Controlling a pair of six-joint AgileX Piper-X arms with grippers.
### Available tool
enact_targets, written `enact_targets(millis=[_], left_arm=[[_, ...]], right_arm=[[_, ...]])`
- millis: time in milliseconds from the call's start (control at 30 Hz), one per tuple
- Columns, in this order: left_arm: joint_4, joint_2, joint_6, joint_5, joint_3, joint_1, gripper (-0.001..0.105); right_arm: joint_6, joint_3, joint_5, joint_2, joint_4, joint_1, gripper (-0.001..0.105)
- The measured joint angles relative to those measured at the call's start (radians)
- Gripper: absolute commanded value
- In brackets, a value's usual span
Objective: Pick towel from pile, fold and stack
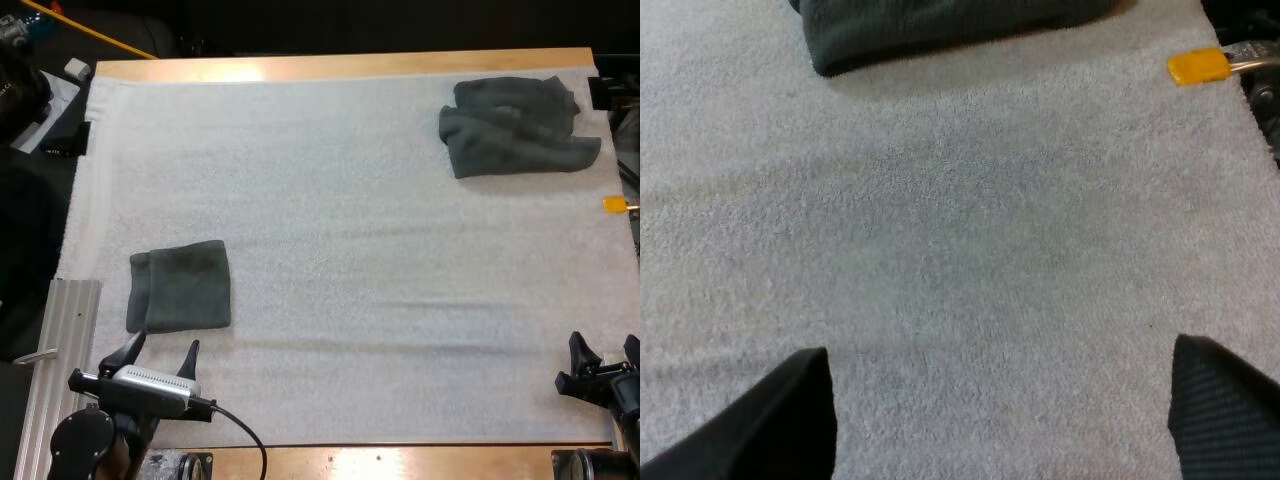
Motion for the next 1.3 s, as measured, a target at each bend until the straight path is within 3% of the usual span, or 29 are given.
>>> enact_targets(millis=[1033,1300], left_arm=[[0.000,0.000,0.000,0.000,0.000,0.000,0.062],[0.000,0.000,-0.002,0.045,0.000,0.000,0.062]], right_arm=[[0.000,0.000,0.002,0.000,0.000,0.000,0.066],[0.008,-0.005,0.002,0.000,0.001,0.000,0.067]])
